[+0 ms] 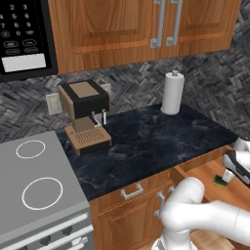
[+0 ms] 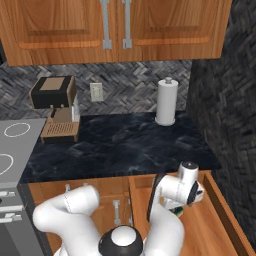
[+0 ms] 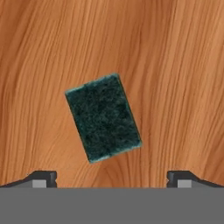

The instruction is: Restock the sink supplies by placing the sponge and soap dispenser on the counter and next to the sink. Make sure the soap dispenser is upright.

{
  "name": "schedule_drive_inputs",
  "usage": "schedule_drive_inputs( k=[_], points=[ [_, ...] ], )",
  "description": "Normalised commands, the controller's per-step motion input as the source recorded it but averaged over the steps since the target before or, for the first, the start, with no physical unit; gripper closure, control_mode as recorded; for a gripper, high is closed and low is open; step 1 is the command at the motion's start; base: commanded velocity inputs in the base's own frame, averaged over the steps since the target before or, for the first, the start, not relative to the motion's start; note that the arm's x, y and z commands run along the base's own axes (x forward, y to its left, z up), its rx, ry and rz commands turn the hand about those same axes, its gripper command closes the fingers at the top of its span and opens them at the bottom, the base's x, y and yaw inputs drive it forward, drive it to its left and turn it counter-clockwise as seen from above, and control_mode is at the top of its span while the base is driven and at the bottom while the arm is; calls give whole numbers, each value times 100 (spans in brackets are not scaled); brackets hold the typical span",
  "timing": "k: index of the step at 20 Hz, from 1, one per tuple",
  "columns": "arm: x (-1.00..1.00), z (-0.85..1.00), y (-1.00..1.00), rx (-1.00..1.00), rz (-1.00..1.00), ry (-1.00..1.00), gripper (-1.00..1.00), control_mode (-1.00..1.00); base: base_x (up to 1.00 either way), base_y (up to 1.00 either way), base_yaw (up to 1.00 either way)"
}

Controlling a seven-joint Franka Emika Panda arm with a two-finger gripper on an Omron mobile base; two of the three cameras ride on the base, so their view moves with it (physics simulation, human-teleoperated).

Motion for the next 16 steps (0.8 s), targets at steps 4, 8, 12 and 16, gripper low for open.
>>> schedule_drive_inputs(
  k=[4, 8, 12, 16],
  points=[
    [0, 17, 31, -4, -2, -8, -100, -100, 0, 0, 0],
    [0, 0, 34, -5, 0, -7, -100, -100, 0, 0, 0],
    [0, 0, 37, -6, 0, -11, -100, -100, 0, 0, 0],
    [0, 0, 23, -5, 0, -11, -100, -100, 0, 0, 0]
  ],
)
